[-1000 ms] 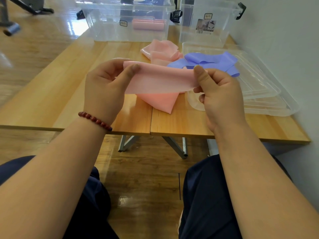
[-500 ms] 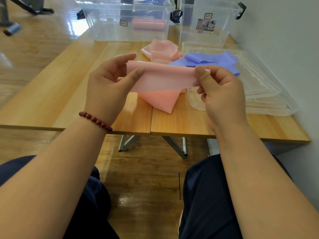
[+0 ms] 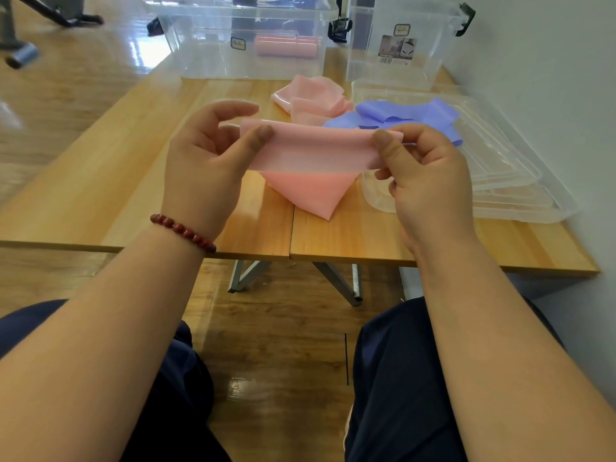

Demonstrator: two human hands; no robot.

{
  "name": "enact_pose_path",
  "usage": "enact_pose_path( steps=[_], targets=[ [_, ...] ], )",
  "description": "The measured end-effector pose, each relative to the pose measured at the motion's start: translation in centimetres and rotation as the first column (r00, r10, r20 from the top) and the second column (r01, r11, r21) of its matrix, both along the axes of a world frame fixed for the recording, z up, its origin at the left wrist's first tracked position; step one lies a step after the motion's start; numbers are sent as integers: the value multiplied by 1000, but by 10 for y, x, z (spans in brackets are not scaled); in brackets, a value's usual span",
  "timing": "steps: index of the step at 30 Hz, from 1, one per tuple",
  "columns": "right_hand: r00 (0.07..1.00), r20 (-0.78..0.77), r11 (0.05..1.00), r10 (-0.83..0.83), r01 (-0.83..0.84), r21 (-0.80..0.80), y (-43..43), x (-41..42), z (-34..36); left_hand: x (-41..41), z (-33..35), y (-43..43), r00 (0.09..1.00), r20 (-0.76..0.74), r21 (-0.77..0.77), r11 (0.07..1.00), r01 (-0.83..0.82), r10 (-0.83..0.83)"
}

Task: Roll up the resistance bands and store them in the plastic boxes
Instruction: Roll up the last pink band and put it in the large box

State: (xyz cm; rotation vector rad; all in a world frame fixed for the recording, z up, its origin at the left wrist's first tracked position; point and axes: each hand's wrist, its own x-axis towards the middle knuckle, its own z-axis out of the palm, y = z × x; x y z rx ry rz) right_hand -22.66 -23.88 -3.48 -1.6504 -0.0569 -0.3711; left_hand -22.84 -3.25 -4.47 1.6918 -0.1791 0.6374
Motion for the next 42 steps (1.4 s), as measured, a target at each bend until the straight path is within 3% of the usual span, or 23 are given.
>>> enact_pose_path(
  steps=[11, 17, 25, 27, 30, 34, 37, 42],
  targets=[
    [999, 30, 999, 37, -38, 22, 2, -2, 0, 1, -2, 0, 999, -30, -71, 997, 7, -9],
    [991, 98, 995, -90, 85, 59, 6, -2, -6, 2, -2, 1, 993, -103, -161, 986, 41, -58],
    [989, 28, 988, -142, 140, 59, 11, -7, -2, 0, 1, -1, 985, -132, -290, 955, 68, -110],
    [997, -34, 982, -63, 68, 178, 11, -8, 2, 0, 1, -2, 984, -130, -301, 951, 77, -121],
    [981, -61, 924, 185, -153, 352, 12, -9, 1, 0, 0, -3, 982, -136, -303, 949, 83, -130],
    [974, -43, 888, 223, -185, 421, 9, -7, -1, 0, 0, -2, 983, -133, -312, 947, 76, -123],
    [981, -22, 900, 193, -167, 404, 6, -5, 0, 0, 1, -3, 983, -134, -324, 943, 77, -126],
    [991, 56, 988, 117, -122, 90, 3, 4, -8, 1, -1, -4, 968, -180, -313, 943, 114, -177]
  ],
)
